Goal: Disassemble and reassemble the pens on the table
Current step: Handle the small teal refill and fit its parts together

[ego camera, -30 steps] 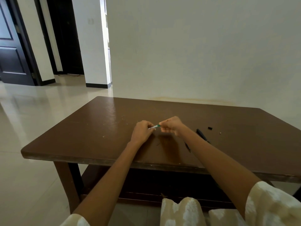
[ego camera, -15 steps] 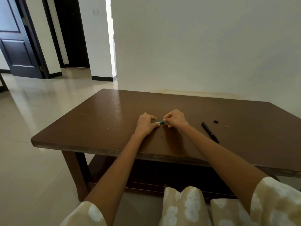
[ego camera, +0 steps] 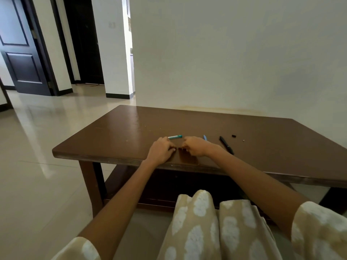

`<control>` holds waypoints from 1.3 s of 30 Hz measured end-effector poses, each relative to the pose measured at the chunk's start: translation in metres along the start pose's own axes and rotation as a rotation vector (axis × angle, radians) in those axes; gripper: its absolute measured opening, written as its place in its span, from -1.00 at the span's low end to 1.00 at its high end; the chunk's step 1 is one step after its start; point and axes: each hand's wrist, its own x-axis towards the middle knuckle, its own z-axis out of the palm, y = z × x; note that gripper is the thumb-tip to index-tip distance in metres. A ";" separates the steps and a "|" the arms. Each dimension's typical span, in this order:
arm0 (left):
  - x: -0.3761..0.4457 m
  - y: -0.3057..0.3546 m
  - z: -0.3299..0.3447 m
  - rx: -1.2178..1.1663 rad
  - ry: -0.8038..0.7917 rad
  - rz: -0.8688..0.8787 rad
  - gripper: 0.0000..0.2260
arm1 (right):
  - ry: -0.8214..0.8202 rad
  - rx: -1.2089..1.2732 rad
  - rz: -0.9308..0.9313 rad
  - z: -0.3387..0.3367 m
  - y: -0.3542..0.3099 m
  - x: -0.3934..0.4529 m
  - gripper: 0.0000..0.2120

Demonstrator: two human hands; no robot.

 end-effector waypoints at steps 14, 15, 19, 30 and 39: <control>-0.044 0.015 -0.004 0.021 0.005 0.148 -0.70 | 0.080 0.044 -0.105 0.004 -0.009 -0.039 -0.73; -0.049 0.015 -0.003 0.000 0.012 0.155 -0.70 | 0.082 0.044 -0.117 0.004 -0.013 -0.043 -0.72; -0.063 0.017 -0.001 0.013 0.087 0.182 -0.69 | 0.091 0.044 -0.152 0.005 -0.022 -0.057 -0.68; -0.075 0.035 -0.001 0.023 0.301 0.155 -0.84 | 0.102 0.119 -0.119 0.008 -0.033 -0.071 -0.72; -0.070 0.040 0.004 -0.399 0.457 -0.036 -0.95 | 0.420 0.670 0.179 0.004 -0.024 -0.074 -0.66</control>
